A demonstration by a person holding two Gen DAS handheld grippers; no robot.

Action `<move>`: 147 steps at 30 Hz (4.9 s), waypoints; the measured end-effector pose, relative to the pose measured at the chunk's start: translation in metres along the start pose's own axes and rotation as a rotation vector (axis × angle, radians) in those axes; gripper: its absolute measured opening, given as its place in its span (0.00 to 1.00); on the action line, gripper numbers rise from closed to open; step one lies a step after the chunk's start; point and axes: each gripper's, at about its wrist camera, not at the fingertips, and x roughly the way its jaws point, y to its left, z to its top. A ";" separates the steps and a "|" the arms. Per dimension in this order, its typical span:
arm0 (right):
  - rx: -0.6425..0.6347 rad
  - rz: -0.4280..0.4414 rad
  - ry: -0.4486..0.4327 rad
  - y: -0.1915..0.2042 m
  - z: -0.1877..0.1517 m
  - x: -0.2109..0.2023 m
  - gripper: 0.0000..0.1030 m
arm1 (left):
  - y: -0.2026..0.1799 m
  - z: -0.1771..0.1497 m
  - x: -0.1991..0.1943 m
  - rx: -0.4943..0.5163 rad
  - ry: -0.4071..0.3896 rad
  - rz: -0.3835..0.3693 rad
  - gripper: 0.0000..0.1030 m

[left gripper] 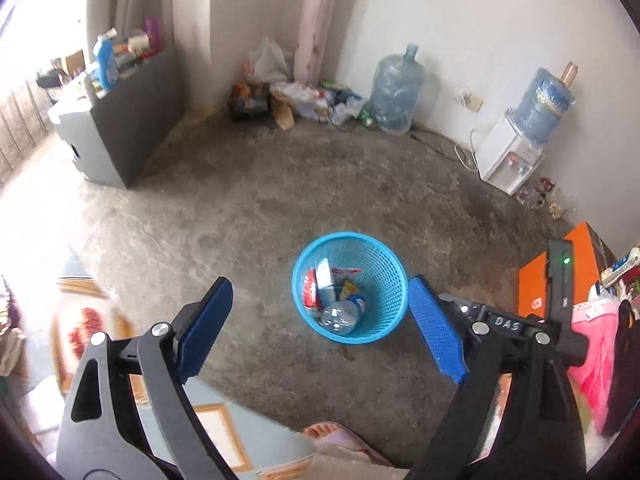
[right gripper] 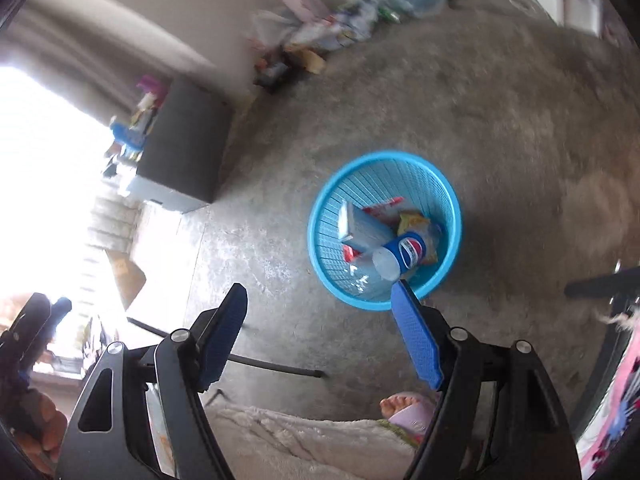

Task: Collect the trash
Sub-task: 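Open both tools over the wastebasket to drop the box and bottle, then move both tools back over the table toward the tissues and green bag, then grasp the green plastic bag with the left tool while the right tool grasps the white tissues, then lift the green bag with the left tool while the right tool lifts the tissues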

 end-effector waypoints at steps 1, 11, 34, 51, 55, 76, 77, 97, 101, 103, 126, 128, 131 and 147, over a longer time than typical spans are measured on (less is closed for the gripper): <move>-0.044 0.005 -0.017 0.011 -0.004 -0.011 0.74 | 0.003 -0.008 -0.014 0.008 -0.028 0.029 0.82; -0.412 0.175 -0.037 0.107 -0.036 -0.058 0.74 | 0.087 -0.121 -0.163 -0.209 -0.218 0.319 0.82; -0.753 0.299 0.203 0.299 -0.128 0.010 0.52 | 0.261 -0.205 -0.239 -0.562 -0.376 0.506 0.45; -0.947 0.307 0.361 0.404 -0.186 0.116 0.35 | 0.428 -0.188 -0.182 -0.586 -0.180 0.576 0.22; -1.025 0.298 0.384 0.425 -0.201 0.136 0.35 | 0.434 -0.191 -0.167 -0.563 -0.097 0.557 0.22; -1.251 0.097 0.305 0.349 -0.238 0.073 0.26 | 0.258 -0.236 -0.165 -0.501 -0.040 0.384 0.23; -1.239 0.089 0.302 0.341 -0.236 0.068 0.26 | 0.248 -0.240 -0.166 -0.505 -0.044 0.380 0.23; -0.640 0.106 0.274 0.244 -0.158 0.043 0.08 | 0.197 -0.266 -0.181 -0.679 -0.059 0.254 0.34; -0.630 0.151 0.300 0.237 -0.159 0.037 0.08 | 0.176 -0.259 -0.193 -0.518 -0.125 0.229 0.60; -0.646 0.166 0.306 0.237 -0.161 0.034 0.09 | 0.162 -0.253 -0.194 -0.378 -0.110 0.213 0.71; -0.597 0.237 0.403 0.220 -0.164 0.029 0.09 | 0.197 -0.232 -0.143 -0.651 0.010 0.302 0.65; -0.602 0.245 0.407 0.221 -0.165 0.028 0.09 | 0.199 -0.232 -0.142 -0.694 -0.003 0.262 0.66; -0.610 0.251 0.398 0.222 -0.165 0.026 0.12 | 0.193 -0.231 -0.146 -0.697 -0.024 0.237 0.73; -0.904 0.249 0.291 0.246 -0.188 0.008 0.59 | 0.173 -0.245 -0.174 -0.578 -0.042 0.259 0.76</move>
